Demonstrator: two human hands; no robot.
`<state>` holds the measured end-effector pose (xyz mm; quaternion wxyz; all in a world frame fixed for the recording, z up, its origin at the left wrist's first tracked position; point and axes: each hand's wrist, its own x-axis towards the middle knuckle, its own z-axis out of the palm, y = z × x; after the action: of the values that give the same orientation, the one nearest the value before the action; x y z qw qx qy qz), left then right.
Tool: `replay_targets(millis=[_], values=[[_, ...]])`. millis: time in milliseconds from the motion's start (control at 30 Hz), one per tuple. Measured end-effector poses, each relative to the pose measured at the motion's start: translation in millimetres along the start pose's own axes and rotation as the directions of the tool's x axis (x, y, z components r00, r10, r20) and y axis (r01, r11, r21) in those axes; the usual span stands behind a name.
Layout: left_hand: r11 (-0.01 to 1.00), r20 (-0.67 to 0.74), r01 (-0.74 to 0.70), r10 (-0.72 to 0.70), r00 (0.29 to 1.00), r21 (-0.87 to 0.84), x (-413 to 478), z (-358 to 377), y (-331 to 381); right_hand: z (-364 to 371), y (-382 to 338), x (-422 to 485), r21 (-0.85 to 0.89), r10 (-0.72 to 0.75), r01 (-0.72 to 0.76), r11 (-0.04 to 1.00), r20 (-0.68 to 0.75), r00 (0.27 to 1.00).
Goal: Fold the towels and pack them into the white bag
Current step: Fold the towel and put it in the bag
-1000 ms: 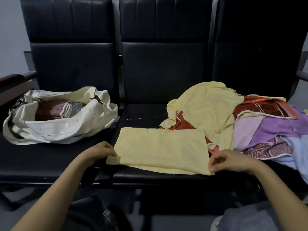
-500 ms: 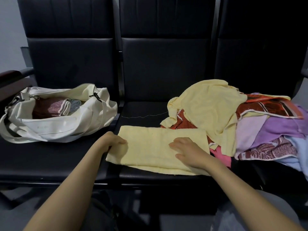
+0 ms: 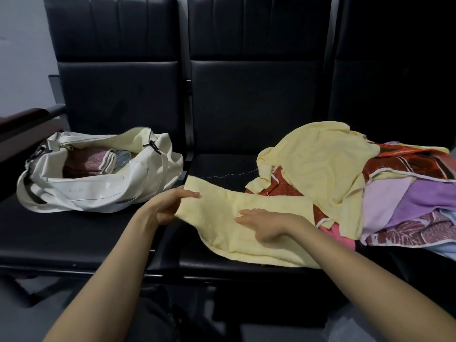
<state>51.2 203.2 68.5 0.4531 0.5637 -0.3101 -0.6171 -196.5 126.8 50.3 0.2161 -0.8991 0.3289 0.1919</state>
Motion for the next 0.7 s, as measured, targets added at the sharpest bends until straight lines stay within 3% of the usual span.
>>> replay_targets(millis=[67, 133, 167, 233, 300, 367, 467, 533, 700], values=[[0.998, 0.025, -0.062, 0.062, 0.998, -0.014, 0, 16, 4, -5, 4, -4, 0.197, 0.01, 0.009, 0.98, -0.093, 0.996], [0.996, 0.062, -0.085, 0.087, 0.994, -0.03, 6, 38, 5, -7, 16, -11, 0.466, 0.082, 0.034, 0.884, -0.227, 0.97], [0.995, 0.081, -0.092, 0.095, 0.992, -0.03, 10, 51, 6, -8, 22, -16, 0.637, 0.14, 0.052, 0.769, -0.247, 0.959], [0.995, 0.111, -0.105, 0.103, 0.988, 0.004, 17, 79, 5, -8, 33, -26, 0.895, 0.228, 0.092, 0.436, -0.209, 0.951], [0.992, 0.153, -0.111, 0.102, 0.983, 0.052, 23, 108, 1, -8, 41, -36, 0.974, 0.248, 0.144, 0.174, -0.185, 0.951], [0.986, 0.21, -0.123, 0.098, 0.973, 0.11, 28, 133, -5, -6, 49, -40, 0.984, 0.244, 0.17, 0.049, -0.177, 0.954], [0.98, 0.265, -0.106, 0.059, 0.962, 0.166, 34, 159, -16, -2, 56, -44, 0.983, 0.264, 0.18, -0.038, -0.164, 0.951], [0.988, 0.283, -0.06, 0.017, 0.959, 0.145, 37, 167, -22, 2, 59, -43, 0.986, 0.334, 0.166, -0.029, -0.147, 0.931], [0.983, 0.216, -0.013, -0.028, 0.976, 0.185, 39, 168, -27, 12, 79, -35, 0.972, 0.436, 0.012, 0.235, -0.117, 0.892]])
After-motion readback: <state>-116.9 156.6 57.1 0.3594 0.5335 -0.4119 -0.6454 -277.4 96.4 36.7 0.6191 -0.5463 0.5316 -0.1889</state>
